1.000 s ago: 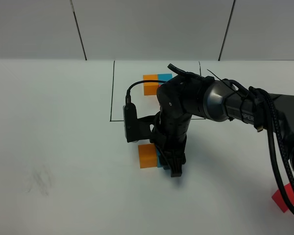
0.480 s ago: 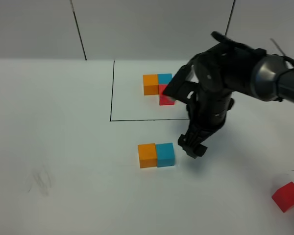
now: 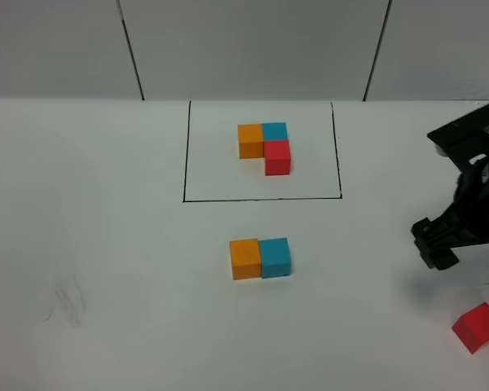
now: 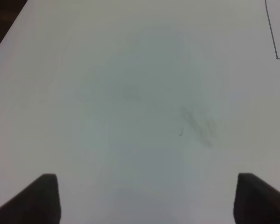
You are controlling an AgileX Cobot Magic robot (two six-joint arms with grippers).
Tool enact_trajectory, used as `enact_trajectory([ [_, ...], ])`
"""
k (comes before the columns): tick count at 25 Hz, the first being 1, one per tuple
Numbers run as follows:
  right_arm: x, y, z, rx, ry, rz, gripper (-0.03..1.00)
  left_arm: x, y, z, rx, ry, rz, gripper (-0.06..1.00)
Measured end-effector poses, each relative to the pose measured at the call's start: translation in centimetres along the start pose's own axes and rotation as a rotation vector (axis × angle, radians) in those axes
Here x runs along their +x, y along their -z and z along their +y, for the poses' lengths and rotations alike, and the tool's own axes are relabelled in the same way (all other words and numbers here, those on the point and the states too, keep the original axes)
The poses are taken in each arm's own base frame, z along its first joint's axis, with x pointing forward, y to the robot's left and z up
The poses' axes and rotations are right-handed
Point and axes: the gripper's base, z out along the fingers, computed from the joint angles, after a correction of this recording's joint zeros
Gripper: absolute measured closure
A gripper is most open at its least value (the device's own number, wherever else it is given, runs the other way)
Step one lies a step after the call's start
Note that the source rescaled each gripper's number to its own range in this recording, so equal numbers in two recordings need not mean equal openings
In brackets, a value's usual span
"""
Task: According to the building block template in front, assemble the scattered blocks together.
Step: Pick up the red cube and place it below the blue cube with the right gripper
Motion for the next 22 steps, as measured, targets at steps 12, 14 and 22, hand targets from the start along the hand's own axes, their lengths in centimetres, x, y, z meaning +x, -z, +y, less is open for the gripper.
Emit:
enact_trajectory([
  [12, 6.0, -2.9, -0.8, -0.031, -0.106, 0.095, -0.03, 0.0, 0.0, 0.0, 0.0, 0.0, 0.0, 0.29],
  [14, 6.6, -3.5, -0.5, -0.045, -0.105, 0.088, -0.03, 0.0, 0.0, 0.0, 0.0, 0.0, 0.0, 0.29],
  [22, 7.9, -5.2, 0.1, -0.044, -0.079, 0.023, -0.03, 0.0, 0.0, 0.0, 0.0, 0.0, 0.0, 0.29],
])
